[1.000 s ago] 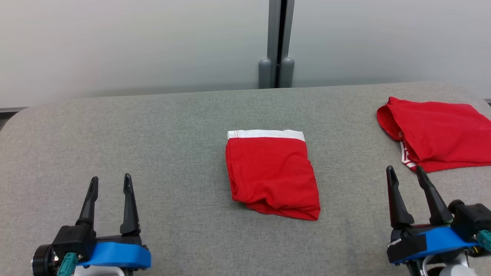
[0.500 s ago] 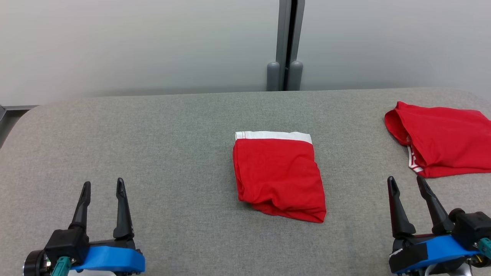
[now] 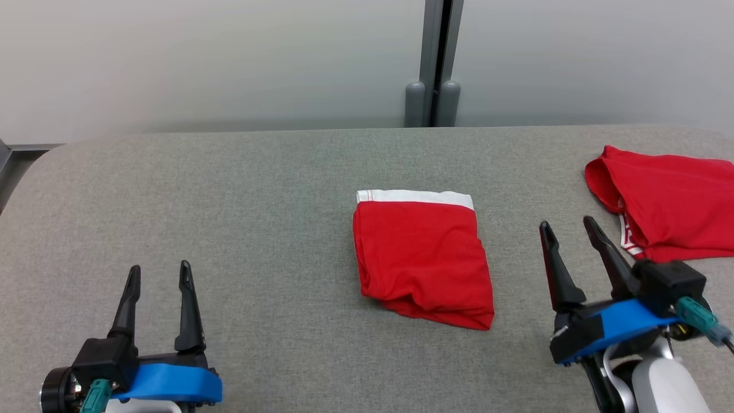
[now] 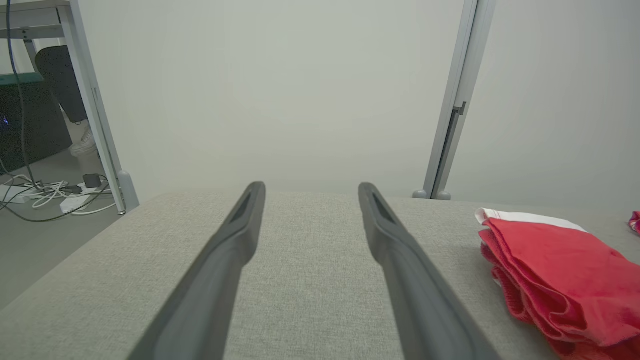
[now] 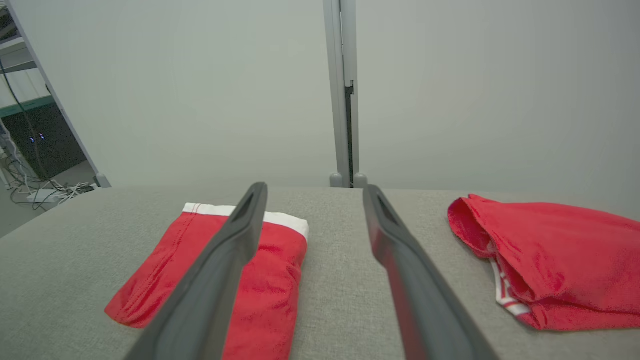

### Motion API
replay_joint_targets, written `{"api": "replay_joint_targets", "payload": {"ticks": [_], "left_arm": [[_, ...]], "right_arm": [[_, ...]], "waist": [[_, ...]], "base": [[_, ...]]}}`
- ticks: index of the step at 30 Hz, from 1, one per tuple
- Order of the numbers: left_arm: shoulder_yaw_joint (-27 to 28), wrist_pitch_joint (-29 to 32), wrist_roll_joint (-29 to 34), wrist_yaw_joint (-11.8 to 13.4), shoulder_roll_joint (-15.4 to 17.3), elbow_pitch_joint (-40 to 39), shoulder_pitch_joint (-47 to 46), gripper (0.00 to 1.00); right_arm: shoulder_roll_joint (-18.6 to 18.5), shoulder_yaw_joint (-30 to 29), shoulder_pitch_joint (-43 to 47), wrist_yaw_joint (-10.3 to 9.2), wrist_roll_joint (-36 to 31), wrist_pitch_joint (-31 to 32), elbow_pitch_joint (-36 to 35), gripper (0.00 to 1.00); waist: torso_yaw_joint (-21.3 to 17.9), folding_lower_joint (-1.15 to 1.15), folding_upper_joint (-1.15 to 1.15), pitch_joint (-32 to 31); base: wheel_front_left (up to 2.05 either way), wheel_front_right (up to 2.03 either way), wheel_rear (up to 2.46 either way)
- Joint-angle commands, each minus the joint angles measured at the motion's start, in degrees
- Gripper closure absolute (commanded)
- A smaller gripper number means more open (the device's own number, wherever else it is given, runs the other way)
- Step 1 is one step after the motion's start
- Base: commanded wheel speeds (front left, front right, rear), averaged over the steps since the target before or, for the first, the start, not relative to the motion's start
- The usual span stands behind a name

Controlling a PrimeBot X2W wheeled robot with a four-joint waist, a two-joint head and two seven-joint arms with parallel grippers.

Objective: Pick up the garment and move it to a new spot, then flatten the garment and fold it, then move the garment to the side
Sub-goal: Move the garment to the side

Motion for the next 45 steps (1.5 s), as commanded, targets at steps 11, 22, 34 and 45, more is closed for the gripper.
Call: {"api": "replay_joint_targets", "payload": {"ticks": [11,22,34,45], "left_arm": [[-2.5,-1.0,-0.5,-0.5,-1.1,1.4,-4.4,0.0],[-4.0,-2.2,-1.0,-0.7,-2.1,3.9,-7.8,0.0],[-4.1,-2.6,-1.0,-0.7,-2.4,5.3,-9.1,0.0],[-4.5,-2.6,-1.0,-0.9,-2.9,4.5,-10.9,0.0]], "right_arm": [[-0.2,2.4,-12.3,0.04,-2.7,5.7,10.9,0.0],[-1.3,-0.1,-15.5,0.04,-4.7,3.6,25.1,0.0],[-0.8,0.0,-17.5,0.03,-3.9,1.1,36.5,0.0],[-3.0,4.0,-20.4,0.02,-0.4,-5.1,35.8,1.0]], "waist": [[4.9,0.0,0.0,4.3],[9.8,0.0,0.0,8.9],[9.9,0.0,0.0,9.9],[5.4,0.0,0.0,11.7]], "base": [[0.0,0.0,0.0],[0.0,0.0,0.0],[0.0,0.0,0.0],[0.0,0.0,0.0]]}}
